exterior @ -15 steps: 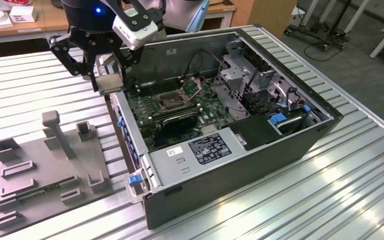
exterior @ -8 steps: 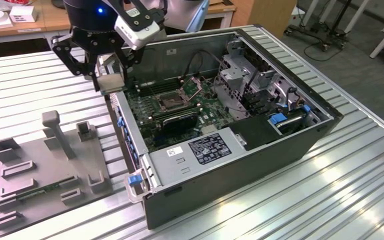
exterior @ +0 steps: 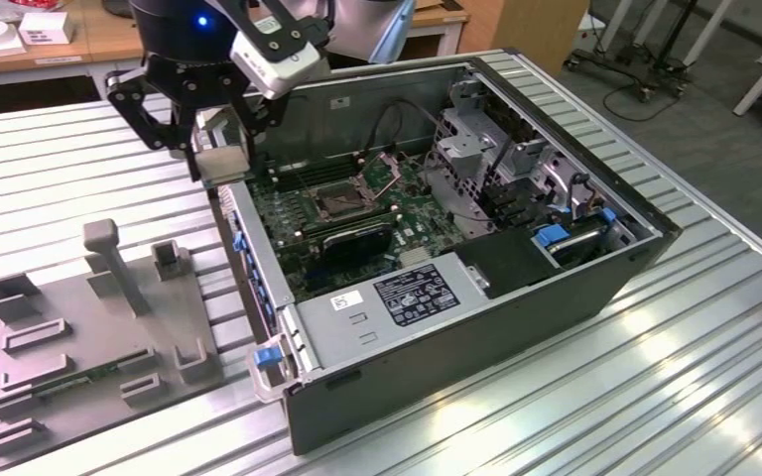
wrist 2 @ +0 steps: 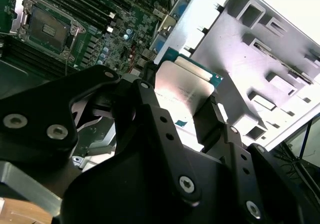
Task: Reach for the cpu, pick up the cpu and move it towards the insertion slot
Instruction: 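Pick up the cpu and move it towards the insertion slot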
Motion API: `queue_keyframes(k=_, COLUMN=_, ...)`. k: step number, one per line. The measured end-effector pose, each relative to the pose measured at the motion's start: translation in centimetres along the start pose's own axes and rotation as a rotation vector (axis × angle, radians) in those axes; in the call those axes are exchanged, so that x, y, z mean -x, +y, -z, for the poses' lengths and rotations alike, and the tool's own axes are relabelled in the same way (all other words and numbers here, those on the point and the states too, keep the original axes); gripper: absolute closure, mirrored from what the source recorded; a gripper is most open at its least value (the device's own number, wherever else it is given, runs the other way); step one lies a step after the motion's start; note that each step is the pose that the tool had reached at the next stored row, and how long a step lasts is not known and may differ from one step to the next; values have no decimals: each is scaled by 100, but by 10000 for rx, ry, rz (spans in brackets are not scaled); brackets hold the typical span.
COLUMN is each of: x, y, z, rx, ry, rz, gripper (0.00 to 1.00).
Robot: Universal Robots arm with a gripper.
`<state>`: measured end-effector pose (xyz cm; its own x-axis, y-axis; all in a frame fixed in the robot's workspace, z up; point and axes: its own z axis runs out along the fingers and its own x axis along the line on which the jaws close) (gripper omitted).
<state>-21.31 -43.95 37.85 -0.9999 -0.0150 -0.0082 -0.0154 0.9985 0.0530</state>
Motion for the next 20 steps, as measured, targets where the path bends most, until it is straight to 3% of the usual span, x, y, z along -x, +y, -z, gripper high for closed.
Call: queue_keyframes(k=20, x=47, y=-2, z=-14, rx=0, ry=0, rz=-2, gripper=46)
